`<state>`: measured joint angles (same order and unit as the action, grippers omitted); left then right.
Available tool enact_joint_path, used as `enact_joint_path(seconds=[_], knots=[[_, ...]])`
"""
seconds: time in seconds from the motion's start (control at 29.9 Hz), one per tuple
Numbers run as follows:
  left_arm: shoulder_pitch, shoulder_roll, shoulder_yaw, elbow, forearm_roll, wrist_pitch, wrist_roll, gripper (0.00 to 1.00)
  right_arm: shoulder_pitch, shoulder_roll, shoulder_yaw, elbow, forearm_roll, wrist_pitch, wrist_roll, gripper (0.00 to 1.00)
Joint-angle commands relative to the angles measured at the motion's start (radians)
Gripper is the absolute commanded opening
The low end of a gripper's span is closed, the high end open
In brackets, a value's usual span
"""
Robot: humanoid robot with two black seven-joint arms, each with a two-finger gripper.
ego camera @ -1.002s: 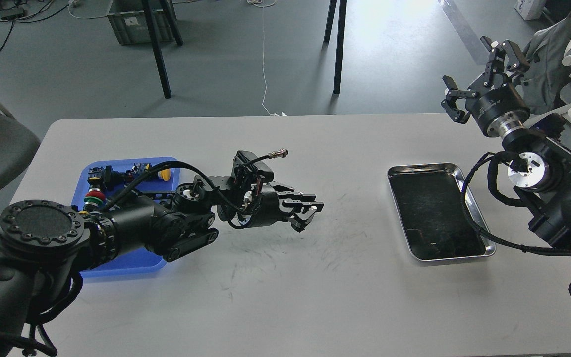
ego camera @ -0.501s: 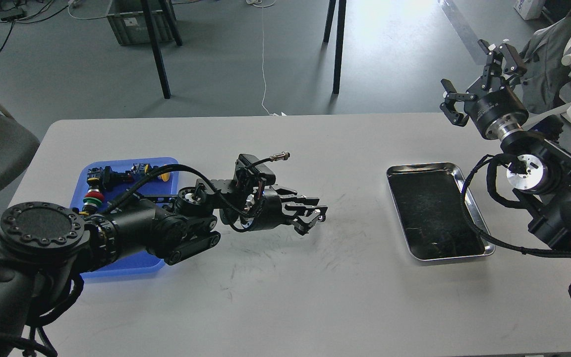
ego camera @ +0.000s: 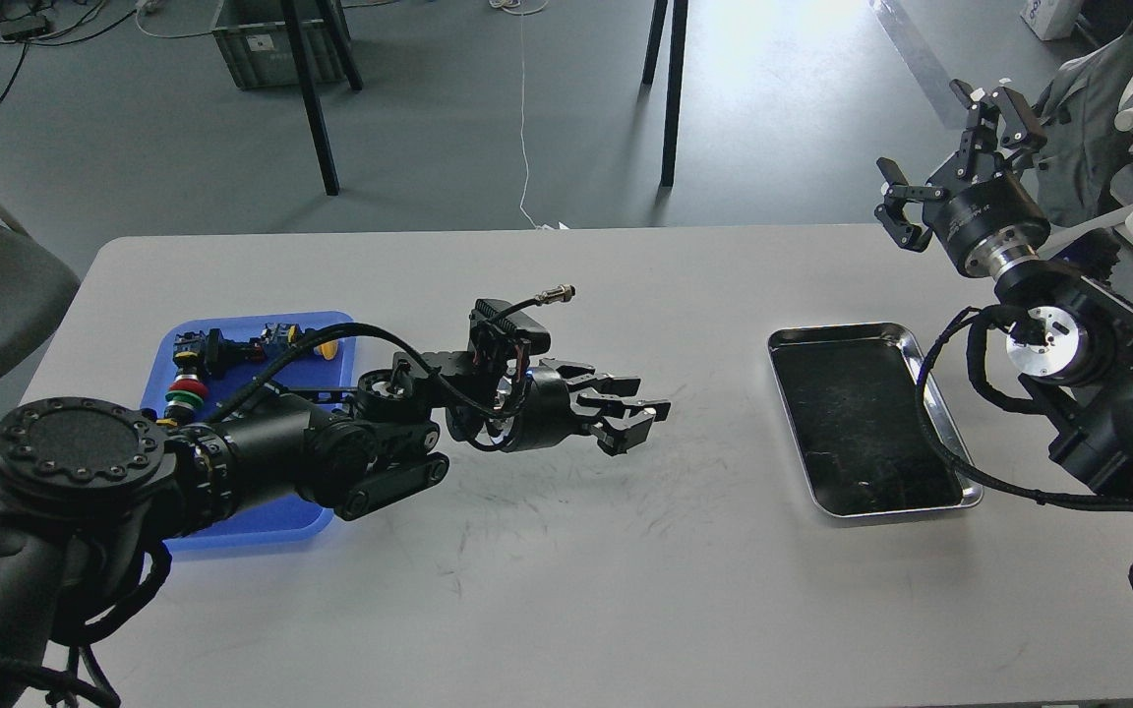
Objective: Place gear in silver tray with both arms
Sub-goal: 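Lift the black gear and carry it toward the table centre, then open the left gripper to set the gear on the table, withdraw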
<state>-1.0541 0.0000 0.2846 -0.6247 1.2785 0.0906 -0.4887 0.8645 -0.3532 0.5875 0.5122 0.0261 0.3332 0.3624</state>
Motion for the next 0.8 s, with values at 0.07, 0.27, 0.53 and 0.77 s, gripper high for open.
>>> enact_joint_path(seconds=[0.07,0.27,0.53,0.77], knots=[[-0.058,0.000,-0.097,0.008,-0.082,0.003,0.000,0.73,0.025,-0.004,-0.058,0.003,0.000,-0.008,-0.008,0.99],[-0.109,0.009,-0.208,0.060,-0.180,0.003,0.000,0.95,0.060,-0.050,-0.161,0.025,-0.003,0.001,-0.011,0.99],[-0.119,0.169,-0.320,0.088,-0.295,0.012,0.000,0.98,0.159,-0.053,-0.336,0.019,-0.005,-0.005,-0.002,0.99],[-0.106,0.273,-0.378,0.146,-0.465,0.011,0.000,0.98,0.209,-0.072,-0.396,0.026,-0.061,-0.002,-0.010,0.98]])
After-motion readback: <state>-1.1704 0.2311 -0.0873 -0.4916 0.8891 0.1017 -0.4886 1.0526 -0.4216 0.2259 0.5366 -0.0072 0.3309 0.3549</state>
